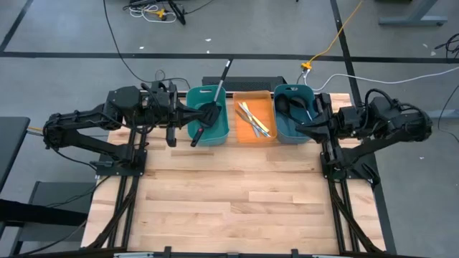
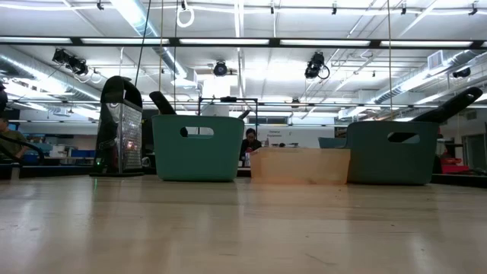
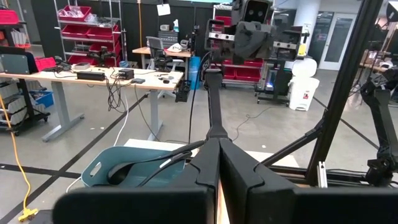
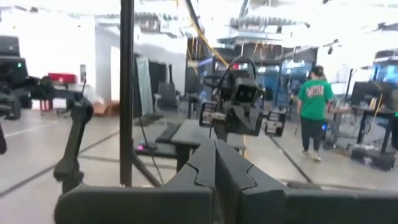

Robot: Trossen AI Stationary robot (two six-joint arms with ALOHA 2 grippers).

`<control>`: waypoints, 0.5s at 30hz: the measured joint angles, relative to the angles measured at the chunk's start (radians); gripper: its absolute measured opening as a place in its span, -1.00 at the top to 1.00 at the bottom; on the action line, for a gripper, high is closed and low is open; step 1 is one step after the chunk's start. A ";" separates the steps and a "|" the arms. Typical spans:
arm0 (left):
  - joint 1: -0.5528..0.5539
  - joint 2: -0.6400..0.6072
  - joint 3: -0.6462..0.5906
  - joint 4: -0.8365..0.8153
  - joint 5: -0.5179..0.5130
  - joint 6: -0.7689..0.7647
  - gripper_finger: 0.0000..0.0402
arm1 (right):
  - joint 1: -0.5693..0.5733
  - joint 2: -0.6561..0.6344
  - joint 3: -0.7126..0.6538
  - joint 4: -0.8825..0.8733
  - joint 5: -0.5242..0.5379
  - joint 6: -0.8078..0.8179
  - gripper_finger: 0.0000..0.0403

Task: Pick & Place Kitchen Items
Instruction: Return to Home Position

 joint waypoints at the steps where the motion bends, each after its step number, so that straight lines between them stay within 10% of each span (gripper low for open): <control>1: 0.000 0.000 0.000 0.000 0.000 0.000 0.93 | -0.010 -0.006 -0.023 0.030 -0.009 0.000 0.99; 15: 0.000 0.000 0.000 0.000 0.000 0.000 0.93 | -0.185 -0.106 -0.346 0.259 -0.155 -0.003 0.99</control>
